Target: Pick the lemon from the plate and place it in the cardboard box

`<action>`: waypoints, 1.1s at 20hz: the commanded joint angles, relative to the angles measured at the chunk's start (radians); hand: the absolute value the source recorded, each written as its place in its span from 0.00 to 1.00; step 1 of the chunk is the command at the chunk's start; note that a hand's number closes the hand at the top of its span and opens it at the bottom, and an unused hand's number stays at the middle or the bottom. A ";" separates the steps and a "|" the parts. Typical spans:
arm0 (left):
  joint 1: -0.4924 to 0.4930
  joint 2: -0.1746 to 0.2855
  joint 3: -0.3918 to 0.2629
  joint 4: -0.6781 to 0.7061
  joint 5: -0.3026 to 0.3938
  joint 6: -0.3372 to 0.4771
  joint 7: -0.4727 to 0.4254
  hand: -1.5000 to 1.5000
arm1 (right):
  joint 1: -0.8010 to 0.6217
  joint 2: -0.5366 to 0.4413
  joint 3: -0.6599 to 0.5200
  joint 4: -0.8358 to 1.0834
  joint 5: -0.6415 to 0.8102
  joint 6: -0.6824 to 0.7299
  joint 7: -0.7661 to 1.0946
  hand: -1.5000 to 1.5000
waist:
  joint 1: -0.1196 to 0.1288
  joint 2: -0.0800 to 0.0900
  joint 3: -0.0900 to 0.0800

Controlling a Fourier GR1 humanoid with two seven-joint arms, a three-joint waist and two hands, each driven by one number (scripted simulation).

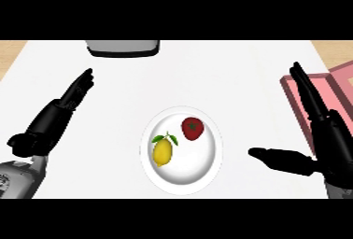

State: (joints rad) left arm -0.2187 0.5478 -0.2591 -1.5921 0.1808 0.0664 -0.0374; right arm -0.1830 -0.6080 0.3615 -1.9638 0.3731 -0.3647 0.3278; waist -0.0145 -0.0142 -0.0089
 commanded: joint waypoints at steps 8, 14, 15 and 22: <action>-0.016 -0.042 -0.013 0.077 -0.036 -0.018 -0.079 0.50 | -0.220 0.054 0.379 -0.105 0.346 0.442 0.552 0.00 | 0.022 0.008 0.000; -0.047 -0.057 -0.031 0.072 -0.052 -0.022 -0.040 0.50 | -0.426 0.349 0.508 0.053 0.294 0.705 0.834 0.00 | 0.054 0.012 0.002; -0.028 -0.046 -0.018 0.065 -0.048 -0.027 -0.060 0.50 | -0.454 0.390 0.497 0.070 0.272 0.751 0.881 0.00 | 0.052 0.010 0.003; -0.070 -0.068 -0.015 0.098 -0.058 -0.028 -0.045 0.50 | -0.541 0.600 0.552 0.308 0.271 0.824 1.026 0.00 | 0.031 0.009 0.004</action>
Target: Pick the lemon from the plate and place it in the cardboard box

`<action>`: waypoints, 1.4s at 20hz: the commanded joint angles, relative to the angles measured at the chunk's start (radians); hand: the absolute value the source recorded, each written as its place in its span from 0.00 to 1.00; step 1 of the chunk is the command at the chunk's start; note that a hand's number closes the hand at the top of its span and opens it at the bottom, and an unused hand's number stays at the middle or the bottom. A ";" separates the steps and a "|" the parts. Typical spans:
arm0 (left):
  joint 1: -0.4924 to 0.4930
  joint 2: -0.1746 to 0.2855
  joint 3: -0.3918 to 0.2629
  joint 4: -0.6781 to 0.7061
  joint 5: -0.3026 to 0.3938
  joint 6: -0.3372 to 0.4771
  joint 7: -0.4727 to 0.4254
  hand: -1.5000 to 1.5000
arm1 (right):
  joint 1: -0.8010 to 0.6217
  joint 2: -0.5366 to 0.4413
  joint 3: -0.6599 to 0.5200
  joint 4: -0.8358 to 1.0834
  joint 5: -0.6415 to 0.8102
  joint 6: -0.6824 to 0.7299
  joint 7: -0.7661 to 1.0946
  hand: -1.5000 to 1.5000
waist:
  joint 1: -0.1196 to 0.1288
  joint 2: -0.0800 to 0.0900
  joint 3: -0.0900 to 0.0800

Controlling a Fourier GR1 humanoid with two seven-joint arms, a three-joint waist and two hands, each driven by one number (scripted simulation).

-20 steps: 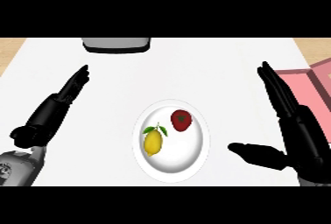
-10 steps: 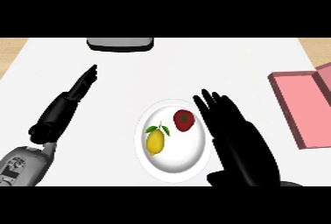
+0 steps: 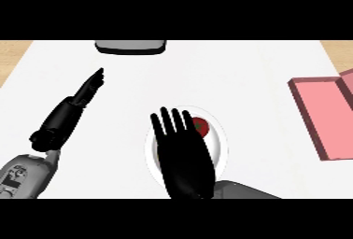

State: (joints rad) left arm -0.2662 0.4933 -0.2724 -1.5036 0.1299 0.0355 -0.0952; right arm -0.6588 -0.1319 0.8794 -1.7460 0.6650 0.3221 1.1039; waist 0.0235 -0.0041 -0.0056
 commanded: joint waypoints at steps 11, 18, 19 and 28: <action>-0.038 -0.039 0.014 0.062 -0.023 -0.007 -0.006 0.50 | -0.190 0.130 0.034 0.268 -0.177 0.044 0.319 0.00 | -0.007 0.004 0.003; -0.029 0.006 0.054 0.014 0.012 -0.064 0.016 0.50 | -0.250 0.130 0.049 0.371 -0.185 0.016 0.334 0.00 | 0.000 0.000 0.004; 0.030 -0.019 0.024 -0.032 -0.024 -0.020 0.002 0.50 | -0.205 0.130 0.115 0.388 -0.147 -0.055 0.325 0.00 | 0.009 -0.001 0.004; 0.005 -0.034 0.035 0.017 -0.035 -0.048 -0.008 0.50 | -0.228 0.131 0.156 0.451 -0.206 -0.059 0.356 0.00 | 0.000 -0.001 0.004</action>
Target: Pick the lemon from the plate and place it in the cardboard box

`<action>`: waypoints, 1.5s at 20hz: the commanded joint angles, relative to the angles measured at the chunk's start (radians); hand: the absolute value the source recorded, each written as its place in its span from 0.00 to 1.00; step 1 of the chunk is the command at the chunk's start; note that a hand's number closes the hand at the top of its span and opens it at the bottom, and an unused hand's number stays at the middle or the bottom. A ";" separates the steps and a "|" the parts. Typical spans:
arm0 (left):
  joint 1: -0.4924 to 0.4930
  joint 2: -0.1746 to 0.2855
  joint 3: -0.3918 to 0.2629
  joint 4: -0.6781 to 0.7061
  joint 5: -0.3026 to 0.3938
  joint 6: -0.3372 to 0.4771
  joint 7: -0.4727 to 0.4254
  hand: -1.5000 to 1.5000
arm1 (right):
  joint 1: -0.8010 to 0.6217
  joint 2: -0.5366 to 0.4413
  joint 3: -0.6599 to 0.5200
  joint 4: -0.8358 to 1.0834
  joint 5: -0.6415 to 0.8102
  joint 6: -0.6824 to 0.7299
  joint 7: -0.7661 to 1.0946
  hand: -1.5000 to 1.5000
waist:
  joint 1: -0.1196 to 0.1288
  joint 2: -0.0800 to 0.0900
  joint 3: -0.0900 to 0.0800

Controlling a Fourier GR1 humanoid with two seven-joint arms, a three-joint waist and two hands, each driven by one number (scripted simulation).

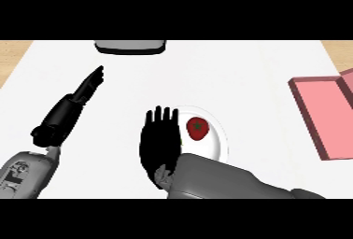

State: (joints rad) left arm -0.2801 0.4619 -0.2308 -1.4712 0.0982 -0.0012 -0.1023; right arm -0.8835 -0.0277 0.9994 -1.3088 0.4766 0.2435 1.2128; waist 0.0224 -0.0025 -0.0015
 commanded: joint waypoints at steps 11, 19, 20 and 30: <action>0.050 0.014 0.042 -0.072 0.006 -0.055 0.026 0.50 | 0.019 0.027 0.070 0.138 -0.024 -0.091 0.136 0.00 | 0.006 0.001 0.001; 0.021 -0.023 0.054 -0.022 -0.026 -0.046 0.011 0.50 | 0.048 0.027 0.101 0.182 -0.002 -0.112 0.133 0.00 | -0.007 0.004 0.001; 0.019 -0.020 0.050 0.005 -0.022 -0.067 -0.002 0.50 | 0.012 0.027 0.075 0.197 -0.003 -0.074 0.143 0.00 | -0.010 0.004 0.001; 0.034 -0.078 0.056 -0.021 -0.098 -0.047 -0.020 0.50 | 0.055 0.027 0.117 0.235 -0.010 -0.141 -0.017 1.00 | -0.003 0.005 0.001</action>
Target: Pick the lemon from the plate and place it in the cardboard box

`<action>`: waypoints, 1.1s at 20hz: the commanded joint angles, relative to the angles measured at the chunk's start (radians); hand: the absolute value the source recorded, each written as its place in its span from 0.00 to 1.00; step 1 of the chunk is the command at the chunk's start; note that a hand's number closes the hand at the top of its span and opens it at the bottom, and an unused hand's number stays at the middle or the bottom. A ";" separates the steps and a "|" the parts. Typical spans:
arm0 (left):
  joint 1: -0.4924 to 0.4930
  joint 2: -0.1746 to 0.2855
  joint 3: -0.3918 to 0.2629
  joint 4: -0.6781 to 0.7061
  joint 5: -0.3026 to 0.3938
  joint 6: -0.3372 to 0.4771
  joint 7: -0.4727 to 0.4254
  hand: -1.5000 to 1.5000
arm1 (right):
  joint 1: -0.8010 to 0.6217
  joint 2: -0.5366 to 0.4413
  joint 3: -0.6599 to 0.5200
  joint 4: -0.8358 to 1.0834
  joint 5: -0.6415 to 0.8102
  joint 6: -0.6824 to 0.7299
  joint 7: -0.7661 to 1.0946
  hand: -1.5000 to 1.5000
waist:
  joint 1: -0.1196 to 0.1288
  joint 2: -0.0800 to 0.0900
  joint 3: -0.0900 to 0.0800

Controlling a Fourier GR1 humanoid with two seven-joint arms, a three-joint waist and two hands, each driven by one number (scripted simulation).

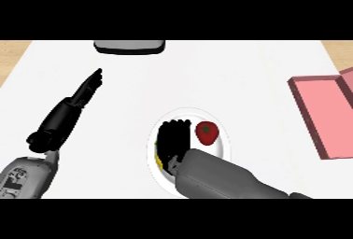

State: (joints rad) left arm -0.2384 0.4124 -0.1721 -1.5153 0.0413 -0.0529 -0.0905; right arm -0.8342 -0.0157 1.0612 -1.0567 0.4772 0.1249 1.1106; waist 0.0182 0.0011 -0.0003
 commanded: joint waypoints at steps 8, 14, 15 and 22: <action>0.010 0.011 0.068 -0.014 0.001 -0.067 0.011 0.50 | 0.027 0.015 0.107 0.020 0.191 -0.087 -0.022 1.00 | -0.010 -0.002 0.000; -0.001 -0.021 0.046 -0.016 -0.026 -0.015 0.001 0.50 | -0.102 -0.291 -0.359 0.231 -0.040 -0.279 -0.343 1.00 | -0.004 0.027 0.006; -0.006 -0.022 0.038 -0.020 -0.024 -0.026 0.012 0.50 | -0.115 -0.299 -0.387 0.284 -0.056 -0.286 -0.392 1.00 | 0.013 0.027 0.004; -0.005 -0.041 0.021 -0.002 -0.039 -0.046 -0.004 0.50 | -0.258 -0.316 -0.448 0.566 0.020 -0.405 -0.631 1.00 | 0.030 0.017 0.001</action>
State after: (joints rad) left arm -0.2566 0.3817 -0.1446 -1.5238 0.0121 -0.0953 -0.0833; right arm -1.0250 -0.3097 0.6594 -0.6144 0.4719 -0.2226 0.5861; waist 0.0438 0.0213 0.0019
